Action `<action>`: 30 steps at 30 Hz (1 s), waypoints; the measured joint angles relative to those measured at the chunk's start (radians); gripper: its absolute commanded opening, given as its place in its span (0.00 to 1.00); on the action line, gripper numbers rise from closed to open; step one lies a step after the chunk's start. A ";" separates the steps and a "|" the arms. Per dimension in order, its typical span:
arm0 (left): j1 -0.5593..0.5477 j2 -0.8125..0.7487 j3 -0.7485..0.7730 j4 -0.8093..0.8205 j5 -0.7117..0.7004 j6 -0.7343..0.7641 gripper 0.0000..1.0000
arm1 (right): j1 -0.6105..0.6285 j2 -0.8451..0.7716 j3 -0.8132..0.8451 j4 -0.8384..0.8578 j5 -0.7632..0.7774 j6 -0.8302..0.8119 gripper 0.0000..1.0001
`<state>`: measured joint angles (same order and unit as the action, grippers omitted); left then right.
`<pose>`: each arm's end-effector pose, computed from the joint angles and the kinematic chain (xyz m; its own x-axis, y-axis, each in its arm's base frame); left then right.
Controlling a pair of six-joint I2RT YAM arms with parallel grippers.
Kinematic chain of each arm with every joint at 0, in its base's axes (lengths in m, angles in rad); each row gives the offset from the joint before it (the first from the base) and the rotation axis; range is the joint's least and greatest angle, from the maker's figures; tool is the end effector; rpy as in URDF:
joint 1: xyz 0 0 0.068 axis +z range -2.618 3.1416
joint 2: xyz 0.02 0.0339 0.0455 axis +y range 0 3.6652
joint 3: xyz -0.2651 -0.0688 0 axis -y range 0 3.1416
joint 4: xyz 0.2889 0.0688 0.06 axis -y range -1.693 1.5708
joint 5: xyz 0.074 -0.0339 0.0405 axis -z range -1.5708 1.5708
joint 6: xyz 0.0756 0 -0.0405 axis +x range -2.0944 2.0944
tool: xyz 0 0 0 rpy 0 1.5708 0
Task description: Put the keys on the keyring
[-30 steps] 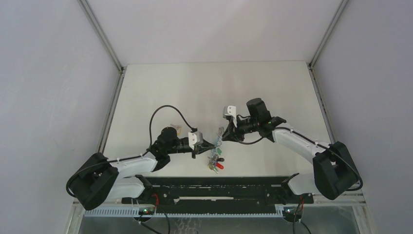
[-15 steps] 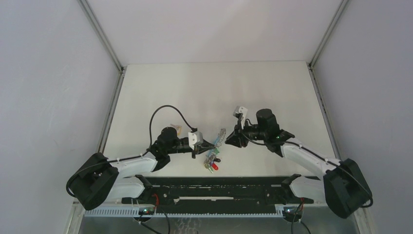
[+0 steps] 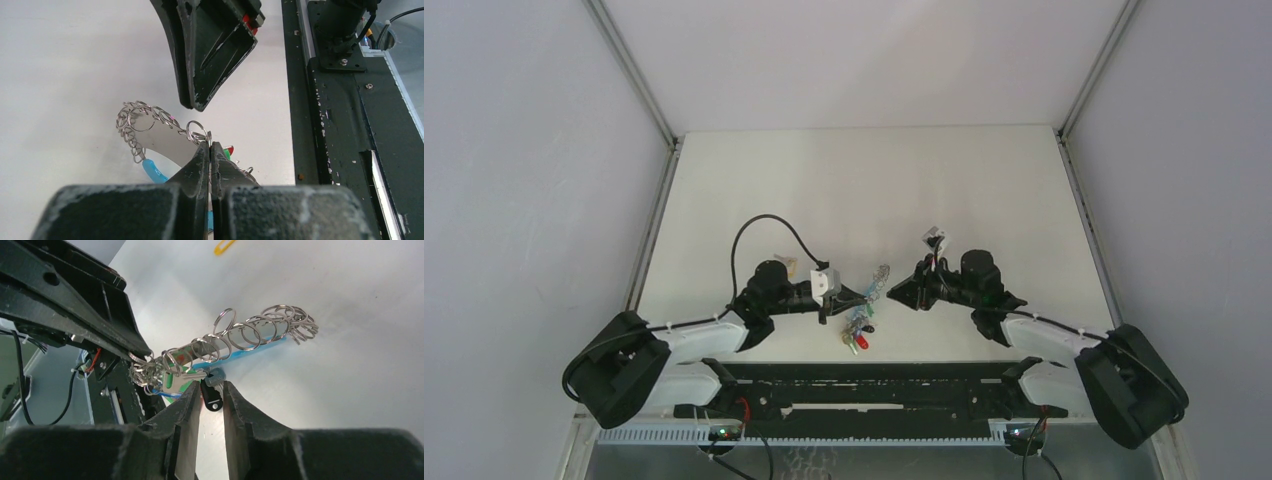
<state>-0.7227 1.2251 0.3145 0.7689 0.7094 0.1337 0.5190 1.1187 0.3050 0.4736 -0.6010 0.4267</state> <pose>0.1810 -0.2253 0.1530 0.0264 0.1116 -0.9934 0.9908 0.1288 0.0408 0.2174 0.1734 0.1377 -0.6246 0.0363 -0.7801 -0.6739 0.4797 0.5619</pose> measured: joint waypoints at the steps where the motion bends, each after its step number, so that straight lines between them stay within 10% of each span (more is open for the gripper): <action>1: 0.000 0.003 0.000 0.005 0.000 -0.002 0.00 | 0.002 0.024 -0.005 0.033 0.000 0.016 0.23; 30: 0.000 0.020 0.000 0.032 0.001 -0.019 0.00 | 0.045 0.265 -0.008 0.431 -0.059 0.174 0.26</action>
<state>-0.7227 1.2453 0.3145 0.8005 0.7105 0.1146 0.5644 1.3838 0.2966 0.9043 -0.6598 0.6003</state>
